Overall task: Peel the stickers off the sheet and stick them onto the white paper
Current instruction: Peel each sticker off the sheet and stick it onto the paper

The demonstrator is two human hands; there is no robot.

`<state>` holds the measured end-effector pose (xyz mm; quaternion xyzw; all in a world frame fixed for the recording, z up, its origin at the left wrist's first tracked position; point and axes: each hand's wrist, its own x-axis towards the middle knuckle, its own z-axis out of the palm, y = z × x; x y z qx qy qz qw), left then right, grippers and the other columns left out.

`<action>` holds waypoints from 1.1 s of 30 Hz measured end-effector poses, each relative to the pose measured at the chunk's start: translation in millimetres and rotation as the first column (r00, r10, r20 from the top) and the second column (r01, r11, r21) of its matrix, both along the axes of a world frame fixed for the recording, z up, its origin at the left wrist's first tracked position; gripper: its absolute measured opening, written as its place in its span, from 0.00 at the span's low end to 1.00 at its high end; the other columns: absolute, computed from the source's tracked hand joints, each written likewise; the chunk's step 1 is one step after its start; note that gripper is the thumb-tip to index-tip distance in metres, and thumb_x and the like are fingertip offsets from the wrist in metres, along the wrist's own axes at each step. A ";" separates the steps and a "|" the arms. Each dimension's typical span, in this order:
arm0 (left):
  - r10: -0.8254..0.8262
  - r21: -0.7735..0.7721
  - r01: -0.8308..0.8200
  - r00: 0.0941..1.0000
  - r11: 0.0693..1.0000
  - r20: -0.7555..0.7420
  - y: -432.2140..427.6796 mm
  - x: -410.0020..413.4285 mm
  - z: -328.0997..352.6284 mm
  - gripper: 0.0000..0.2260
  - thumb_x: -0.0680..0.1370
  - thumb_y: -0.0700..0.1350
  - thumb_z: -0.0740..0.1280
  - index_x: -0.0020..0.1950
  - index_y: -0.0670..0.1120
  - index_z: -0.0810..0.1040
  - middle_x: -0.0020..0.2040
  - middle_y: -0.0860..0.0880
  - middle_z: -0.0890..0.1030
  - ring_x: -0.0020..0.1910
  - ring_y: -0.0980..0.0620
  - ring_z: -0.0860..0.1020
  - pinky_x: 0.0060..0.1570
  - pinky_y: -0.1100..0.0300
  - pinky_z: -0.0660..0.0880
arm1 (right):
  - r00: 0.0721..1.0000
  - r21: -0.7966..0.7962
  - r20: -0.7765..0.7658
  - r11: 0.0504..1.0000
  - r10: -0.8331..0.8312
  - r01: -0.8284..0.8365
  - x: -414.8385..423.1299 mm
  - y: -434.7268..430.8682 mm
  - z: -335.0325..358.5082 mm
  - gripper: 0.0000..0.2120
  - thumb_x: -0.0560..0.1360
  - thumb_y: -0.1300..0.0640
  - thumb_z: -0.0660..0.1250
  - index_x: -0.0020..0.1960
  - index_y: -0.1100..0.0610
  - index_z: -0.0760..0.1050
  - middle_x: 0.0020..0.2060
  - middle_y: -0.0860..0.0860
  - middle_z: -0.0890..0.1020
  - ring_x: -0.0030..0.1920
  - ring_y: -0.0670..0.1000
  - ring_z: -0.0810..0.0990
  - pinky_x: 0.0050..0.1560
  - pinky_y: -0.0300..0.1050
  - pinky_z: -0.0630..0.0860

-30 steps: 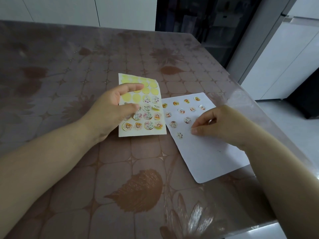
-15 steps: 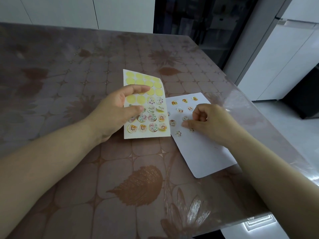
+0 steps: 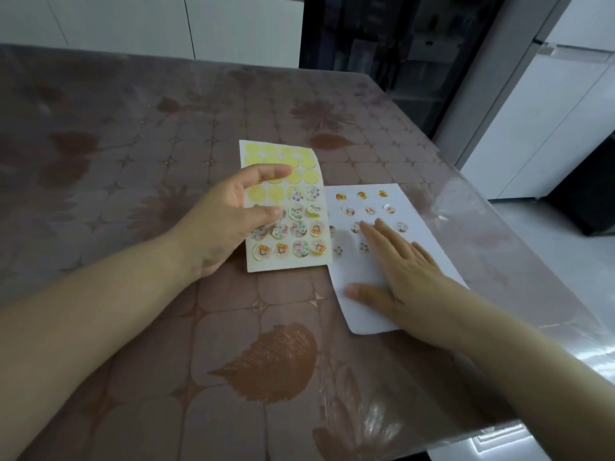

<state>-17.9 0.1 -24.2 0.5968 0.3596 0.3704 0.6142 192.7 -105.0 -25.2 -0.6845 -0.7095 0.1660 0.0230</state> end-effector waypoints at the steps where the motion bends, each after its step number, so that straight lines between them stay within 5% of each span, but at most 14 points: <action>1: 0.001 -0.001 -0.001 1.000 1.000 0.000 -0.1 -0.3 -0.1 0.20 0.77 0.30 0.63 0.61 0.53 0.77 0.64 0.51 0.76 0.61 0.52 0.78 0.58 0.54 0.77 | 1.000 0.011 -0.003 1.000 -0.013 0.013 -4.1 3.3 -1.7 0.41 0.69 0.30 0.48 0.74 0.44 0.35 0.75 0.43 0.38 0.75 0.45 0.40 0.71 0.42 0.38; 4: 0.013 0.016 -0.013 1.000 1.000 -0.014 0.6 -2.0 -0.2 0.21 0.77 0.30 0.63 0.61 0.53 0.77 0.65 0.51 0.76 0.63 0.51 0.77 0.61 0.51 0.75 | 0.992 0.107 -0.119 0.992 -0.053 0.066 -13.1 16.8 9.8 0.34 0.74 0.37 0.55 0.75 0.48 0.47 0.76 0.46 0.50 0.74 0.50 0.51 0.70 0.48 0.54; 6: 0.018 0.017 -0.018 1.000 1.000 -0.025 1.0 -2.0 0.2 0.21 0.77 0.31 0.64 0.61 0.54 0.77 0.64 0.50 0.76 0.61 0.50 0.78 0.60 0.52 0.76 | 0.983 0.267 -0.186 0.963 0.004 0.047 -17.1 28.3 25.7 0.26 0.75 0.41 0.59 0.71 0.47 0.60 0.68 0.45 0.64 0.65 0.46 0.62 0.58 0.40 0.63; 10: 0.006 -0.034 -0.006 1.000 0.999 -0.003 1.4 -0.5 1.8 0.20 0.76 0.30 0.65 0.61 0.52 0.77 0.56 0.48 0.82 0.52 0.51 0.83 0.50 0.57 0.80 | 0.975 0.510 -0.190 0.860 0.116 -0.003 -31.4 59.6 35.3 0.15 0.75 0.47 0.65 0.61 0.46 0.74 0.54 0.43 0.71 0.56 0.45 0.67 0.47 0.27 0.61; 15: 0.004 0.011 -0.004 1.000 1.000 -0.012 1.5 -1.7 0.4 0.22 0.75 0.29 0.65 0.62 0.51 0.76 0.56 0.46 0.82 0.50 0.50 0.83 0.52 0.56 0.80 | 0.959 0.648 -0.247 0.759 0.140 0.056 -48.8 74.7 9.0 0.11 0.70 0.52 0.69 0.51 0.52 0.82 0.48 0.51 0.79 0.50 0.55 0.72 0.50 0.46 0.69; 19: 0.015 0.042 -0.014 0.999 0.999 -0.034 1.4 0.6 -0.6 0.19 0.72 0.38 0.72 0.61 0.53 0.77 0.62 0.49 0.79 0.54 0.50 0.82 0.56 0.53 0.78 | 0.942 0.700 -0.274 0.712 0.194 0.057 -50.0 74.1 7.8 0.06 0.69 0.55 0.71 0.44 0.53 0.83 0.44 0.48 0.81 0.47 0.51 0.74 0.49 0.40 0.67; 24: 0.097 0.108 -0.086 0.990 0.990 -0.106 1.8 1.3 -1.9 0.18 0.69 0.41 0.75 0.57 0.53 0.79 0.60 0.52 0.79 0.56 0.49 0.81 0.49 0.57 0.78 | 0.823 0.451 -0.551 0.880 0.140 0.152 -46.5 70.0 14.9 0.07 0.71 0.56 0.71 0.38 0.45 0.79 0.35 0.36 0.78 0.44 0.33 0.72 0.46 0.22 0.64; 27: 0.093 0.108 -0.079 0.987 0.991 -0.127 2.3 0.5 -2.4 0.19 0.70 0.39 0.75 0.57 0.53 0.79 0.59 0.53 0.80 0.56 0.53 0.80 0.51 0.60 0.79 | 0.775 0.378 -0.618 0.914 0.130 0.148 -44.0 67.5 20.9 0.07 0.71 0.58 0.71 0.39 0.46 0.79 0.35 0.37 0.79 0.41 0.32 0.73 0.45 0.20 0.63; 31: 0.086 0.156 -0.059 0.981 0.986 -0.171 0.5 0.7 -0.3 0.19 0.70 0.39 0.75 0.58 0.54 0.79 0.57 0.58 0.79 0.51 0.60 0.79 0.41 0.72 0.74 | 0.794 0.349 -0.595 0.929 0.121 0.119 -45.4 64.2 23.9 0.06 0.72 0.58 0.71 0.40 0.47 0.80 0.37 0.40 0.80 0.39 0.34 0.73 0.42 0.21 0.64; 33: 0.093 0.177 -0.057 0.975 0.983 -0.203 0.2 1.2 0.1 0.20 0.70 0.40 0.75 0.58 0.55 0.79 0.57 0.60 0.78 0.57 0.60 0.77 0.50 0.66 0.75 | 0.806 0.338 -0.583 0.933 0.102 0.126 -46.1 64.4 23.8 0.05 0.72 0.58 0.71 0.41 0.48 0.80 0.36 0.40 0.79 0.39 0.37 0.74 0.41 0.22 0.65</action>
